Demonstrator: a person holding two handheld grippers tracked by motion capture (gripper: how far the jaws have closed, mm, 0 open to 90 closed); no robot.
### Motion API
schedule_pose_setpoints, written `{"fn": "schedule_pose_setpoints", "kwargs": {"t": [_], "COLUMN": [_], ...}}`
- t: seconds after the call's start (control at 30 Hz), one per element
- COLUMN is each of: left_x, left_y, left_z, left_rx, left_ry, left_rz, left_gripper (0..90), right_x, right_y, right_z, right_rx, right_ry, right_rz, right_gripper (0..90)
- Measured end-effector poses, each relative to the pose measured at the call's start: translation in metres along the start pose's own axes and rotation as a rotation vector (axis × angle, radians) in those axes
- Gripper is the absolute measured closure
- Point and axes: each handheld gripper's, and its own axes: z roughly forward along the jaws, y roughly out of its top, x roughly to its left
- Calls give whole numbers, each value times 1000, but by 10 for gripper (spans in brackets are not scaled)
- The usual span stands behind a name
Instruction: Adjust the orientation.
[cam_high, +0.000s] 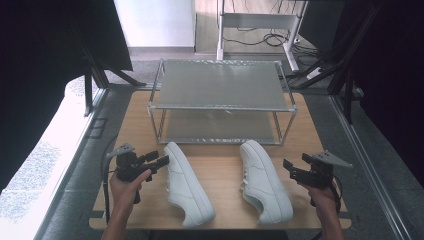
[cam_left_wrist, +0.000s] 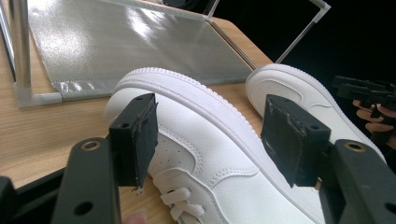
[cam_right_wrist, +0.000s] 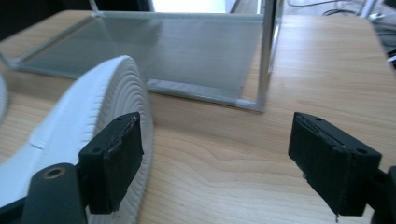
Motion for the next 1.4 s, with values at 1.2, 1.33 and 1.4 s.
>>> {"fn": "schedule_pose_setpoints", "kwargs": {"t": [1.2,1.33,1.4], "left_x": [-10,-6,-6], "left_y": [2,2,2], "left_z": [-2,-6,-7], "left_rx": [7,11,11], "left_ry": [14,27,36], "left_rz": [-1,-17,-17], "left_gripper": [784,848,853], "right_x": [5,5,5], "right_y": [-1,-3,-3], "right_z": [7,10,10], "right_rx": [13,9,10], "right_ry": [-17,-34,-31], "right_rz": [56,96,97], "right_gripper": [256,256,257]}}
